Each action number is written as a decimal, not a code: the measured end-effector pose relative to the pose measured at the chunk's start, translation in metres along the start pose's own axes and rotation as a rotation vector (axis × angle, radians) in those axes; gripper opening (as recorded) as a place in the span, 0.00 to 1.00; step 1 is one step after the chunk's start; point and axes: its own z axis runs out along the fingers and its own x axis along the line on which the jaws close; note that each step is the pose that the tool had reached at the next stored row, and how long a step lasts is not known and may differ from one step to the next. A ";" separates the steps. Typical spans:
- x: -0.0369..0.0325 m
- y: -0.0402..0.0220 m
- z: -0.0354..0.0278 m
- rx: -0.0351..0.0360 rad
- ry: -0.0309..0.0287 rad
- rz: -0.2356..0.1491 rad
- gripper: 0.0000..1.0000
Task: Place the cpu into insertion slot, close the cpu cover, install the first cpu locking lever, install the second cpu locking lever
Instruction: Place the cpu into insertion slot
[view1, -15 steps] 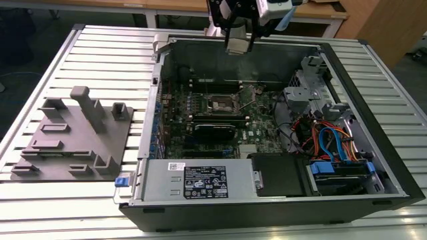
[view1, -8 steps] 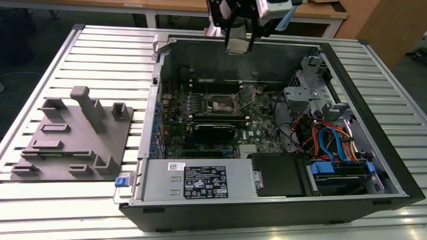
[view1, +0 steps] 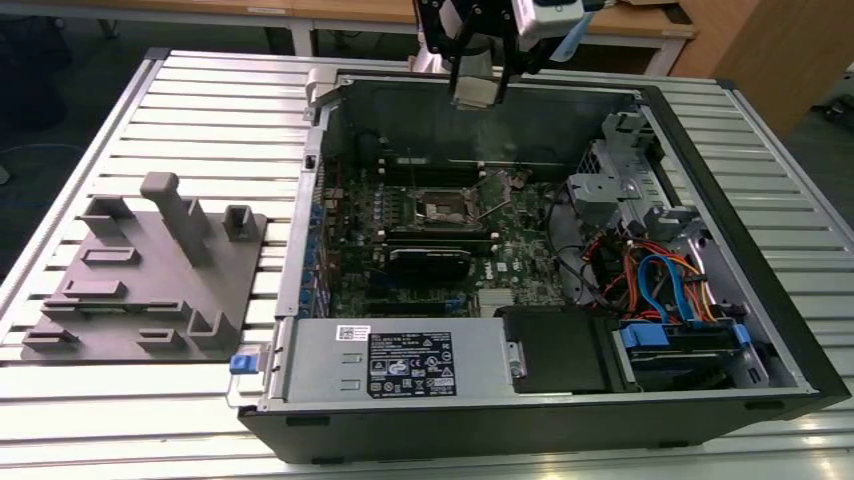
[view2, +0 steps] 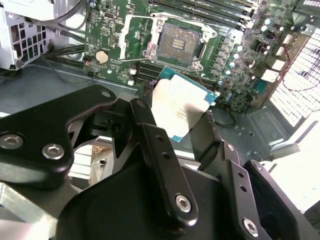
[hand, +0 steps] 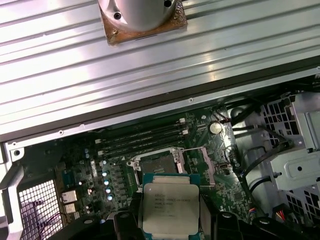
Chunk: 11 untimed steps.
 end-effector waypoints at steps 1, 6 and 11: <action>0.0000 0.0000 0.0000 0.0000 -0.0002 0.003 0.54; 0.0000 0.0000 0.0000 -0.0007 -0.0040 0.044 0.54; 0.0000 -0.0001 0.0002 -0.0017 -0.0113 0.124 0.54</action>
